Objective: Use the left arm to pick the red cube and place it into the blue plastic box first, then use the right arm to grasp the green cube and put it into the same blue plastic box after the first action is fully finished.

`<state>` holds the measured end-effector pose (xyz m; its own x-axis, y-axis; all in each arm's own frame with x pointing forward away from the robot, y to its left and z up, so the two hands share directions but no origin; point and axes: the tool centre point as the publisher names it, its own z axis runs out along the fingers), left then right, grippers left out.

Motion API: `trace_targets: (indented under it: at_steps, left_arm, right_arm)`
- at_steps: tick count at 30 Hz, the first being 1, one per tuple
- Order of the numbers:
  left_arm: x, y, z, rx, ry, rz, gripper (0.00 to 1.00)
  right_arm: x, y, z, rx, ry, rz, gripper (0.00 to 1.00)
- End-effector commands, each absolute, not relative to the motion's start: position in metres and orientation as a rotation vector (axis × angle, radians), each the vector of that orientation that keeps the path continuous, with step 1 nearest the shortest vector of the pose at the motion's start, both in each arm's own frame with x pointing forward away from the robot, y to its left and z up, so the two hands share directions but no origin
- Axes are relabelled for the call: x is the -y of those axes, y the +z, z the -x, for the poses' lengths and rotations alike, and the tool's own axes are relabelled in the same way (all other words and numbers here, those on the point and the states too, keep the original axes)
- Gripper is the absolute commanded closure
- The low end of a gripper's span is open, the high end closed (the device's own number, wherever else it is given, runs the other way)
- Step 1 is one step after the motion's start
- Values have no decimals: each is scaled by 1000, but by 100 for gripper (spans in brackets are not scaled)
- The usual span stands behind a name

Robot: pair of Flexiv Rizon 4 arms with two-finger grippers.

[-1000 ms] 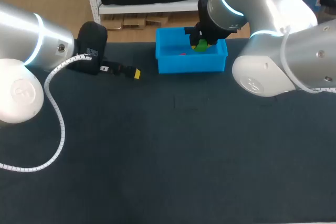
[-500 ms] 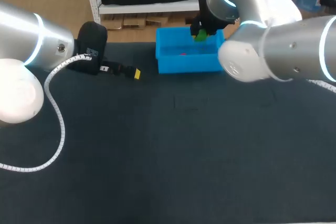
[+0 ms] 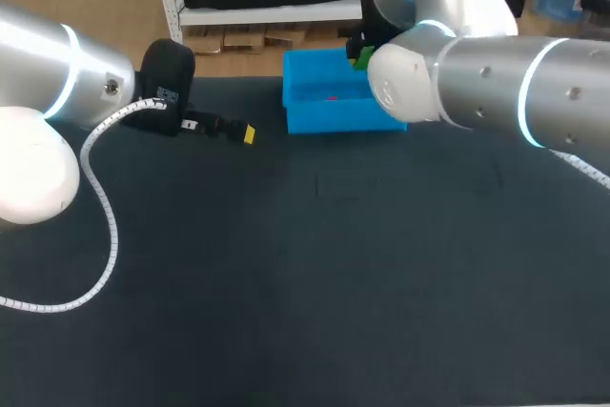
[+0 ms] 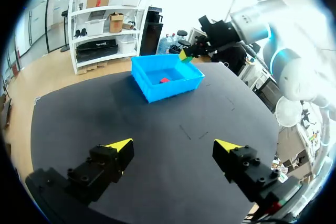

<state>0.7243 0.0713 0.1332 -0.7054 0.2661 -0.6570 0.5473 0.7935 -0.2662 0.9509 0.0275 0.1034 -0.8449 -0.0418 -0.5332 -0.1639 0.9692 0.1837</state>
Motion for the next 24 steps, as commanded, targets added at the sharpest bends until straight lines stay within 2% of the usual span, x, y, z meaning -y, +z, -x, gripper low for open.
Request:
trace_targets:
  at_steps: [1, 19, 20, 21, 22, 24]
  left_arm:
    - [-74, 132, -724, -2354, -615, -606, 0]
    - [-74, 132, -724, -2354, -615, -606, 0]
    - [-74, 132, -724, -2354, -615, -606, 0]
    - [-74, 132, -724, -2354, -615, -606, 0]
    - [-74, 132, -724, -2354, -615, -606, 0]
    - [-74, 132, -724, -2354, -615, -606, 0]
  right_arm:
    - [-29, 91, -968, -2609, 309, 148, 100]
    - [-24, 72, -966, -2671, 313, 137, 100]
    - [-23, 71, -966, -2672, 313, 136, 96]
    - [-23, 71, -966, -2674, 313, 136, 87]
    - [-22, 71, -966, -2675, 313, 136, 69]
    - [-22, 71, -965, -2678, 313, 136, 53]
